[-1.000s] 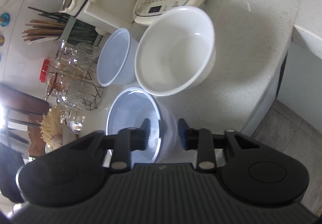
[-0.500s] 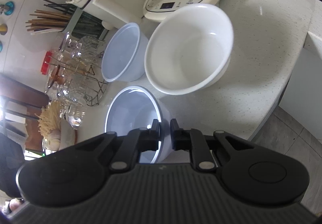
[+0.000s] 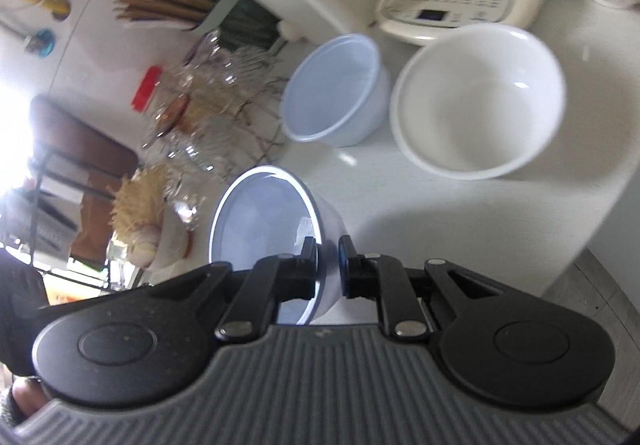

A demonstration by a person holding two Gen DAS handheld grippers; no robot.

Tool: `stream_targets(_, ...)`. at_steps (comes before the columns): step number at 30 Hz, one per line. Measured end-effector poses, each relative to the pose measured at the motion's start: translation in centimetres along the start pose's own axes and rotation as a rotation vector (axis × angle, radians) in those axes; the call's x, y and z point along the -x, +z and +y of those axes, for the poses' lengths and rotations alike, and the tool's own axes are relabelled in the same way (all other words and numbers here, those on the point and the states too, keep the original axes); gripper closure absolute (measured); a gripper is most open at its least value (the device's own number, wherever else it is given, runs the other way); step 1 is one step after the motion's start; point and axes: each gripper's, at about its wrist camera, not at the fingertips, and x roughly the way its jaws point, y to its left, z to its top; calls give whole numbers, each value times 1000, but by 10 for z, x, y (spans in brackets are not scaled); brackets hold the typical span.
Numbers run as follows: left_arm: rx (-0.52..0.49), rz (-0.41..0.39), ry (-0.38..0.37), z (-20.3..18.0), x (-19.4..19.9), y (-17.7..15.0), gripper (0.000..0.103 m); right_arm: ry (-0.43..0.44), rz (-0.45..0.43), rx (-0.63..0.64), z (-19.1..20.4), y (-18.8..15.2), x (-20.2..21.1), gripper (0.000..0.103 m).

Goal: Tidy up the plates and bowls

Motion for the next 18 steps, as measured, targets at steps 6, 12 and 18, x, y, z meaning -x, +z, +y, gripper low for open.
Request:
stream_targets(6,70,-10,44,29,12,-8,94,5,53,106,24,-6,-22,89)
stream_targets(12,116,-8,76,46,8,-16,94,-12,97,168,33,-13,-42,89)
stream_targets(18,131,19,95,54,-3,-19,94,-37,118,188,35,-17,-52,89)
